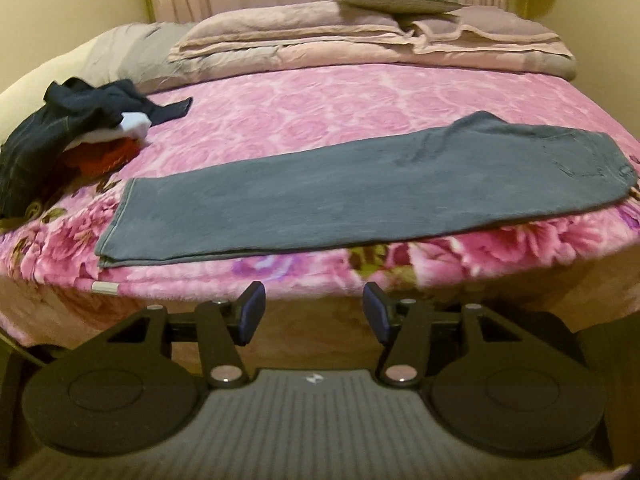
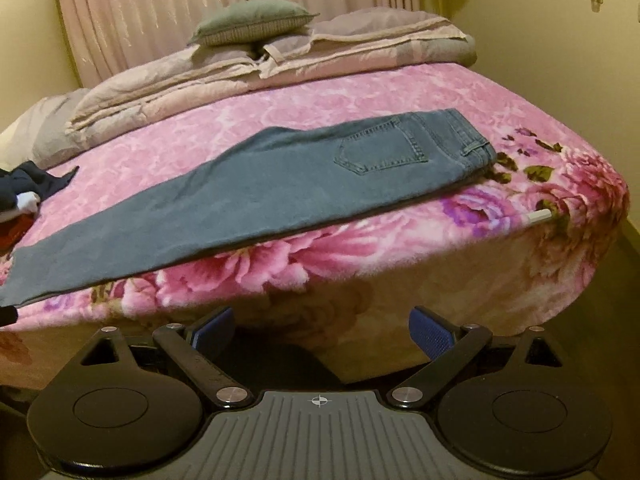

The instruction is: Fold clothes

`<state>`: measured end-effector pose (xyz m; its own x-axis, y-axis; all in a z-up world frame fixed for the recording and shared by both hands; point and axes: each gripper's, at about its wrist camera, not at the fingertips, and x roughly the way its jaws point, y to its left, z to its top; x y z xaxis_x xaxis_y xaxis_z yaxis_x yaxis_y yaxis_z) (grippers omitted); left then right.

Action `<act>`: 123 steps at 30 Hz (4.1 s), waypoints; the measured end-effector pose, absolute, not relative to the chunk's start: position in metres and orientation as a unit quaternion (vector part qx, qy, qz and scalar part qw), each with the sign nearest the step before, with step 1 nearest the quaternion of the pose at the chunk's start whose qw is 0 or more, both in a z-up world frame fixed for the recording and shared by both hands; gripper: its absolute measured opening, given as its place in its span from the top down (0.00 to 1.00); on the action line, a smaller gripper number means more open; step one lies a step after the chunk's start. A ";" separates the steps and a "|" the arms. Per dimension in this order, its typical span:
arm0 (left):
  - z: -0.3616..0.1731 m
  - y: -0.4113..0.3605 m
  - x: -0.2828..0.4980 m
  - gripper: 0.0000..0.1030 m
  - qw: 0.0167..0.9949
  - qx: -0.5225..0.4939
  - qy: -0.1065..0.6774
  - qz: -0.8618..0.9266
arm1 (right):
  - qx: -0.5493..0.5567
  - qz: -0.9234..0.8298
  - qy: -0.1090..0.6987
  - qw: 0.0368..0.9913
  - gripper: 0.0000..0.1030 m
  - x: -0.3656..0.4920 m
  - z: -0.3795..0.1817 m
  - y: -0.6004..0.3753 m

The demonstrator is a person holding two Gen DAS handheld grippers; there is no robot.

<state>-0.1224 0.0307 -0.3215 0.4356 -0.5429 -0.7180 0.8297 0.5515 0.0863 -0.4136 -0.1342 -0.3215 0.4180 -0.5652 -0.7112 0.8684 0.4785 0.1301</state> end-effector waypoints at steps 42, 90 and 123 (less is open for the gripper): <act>-0.325 0.104 -0.066 0.48 0.859 0.170 0.362 -0.321 | 0.183 -0.308 0.330 0.873 0.06 -0.297 -0.310 -0.103; -0.388 0.053 0.124 0.93 0.863 -0.181 0.350 -0.315 | 0.306 -0.417 0.336 0.787 0.06 -0.284 -0.382 -0.260; -0.384 -0.092 -0.023 0.80 0.718 0.121 0.348 -0.591 | 0.672 -0.294 0.082 0.674 0.52 -0.339 -0.447 -0.315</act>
<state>-0.0232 -0.0917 -0.3841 0.0595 -0.7636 -0.6429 0.9321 0.2730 -0.2380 -0.3393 -0.3153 -0.4475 0.8132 -0.2860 -0.5069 0.5077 -0.0771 0.8581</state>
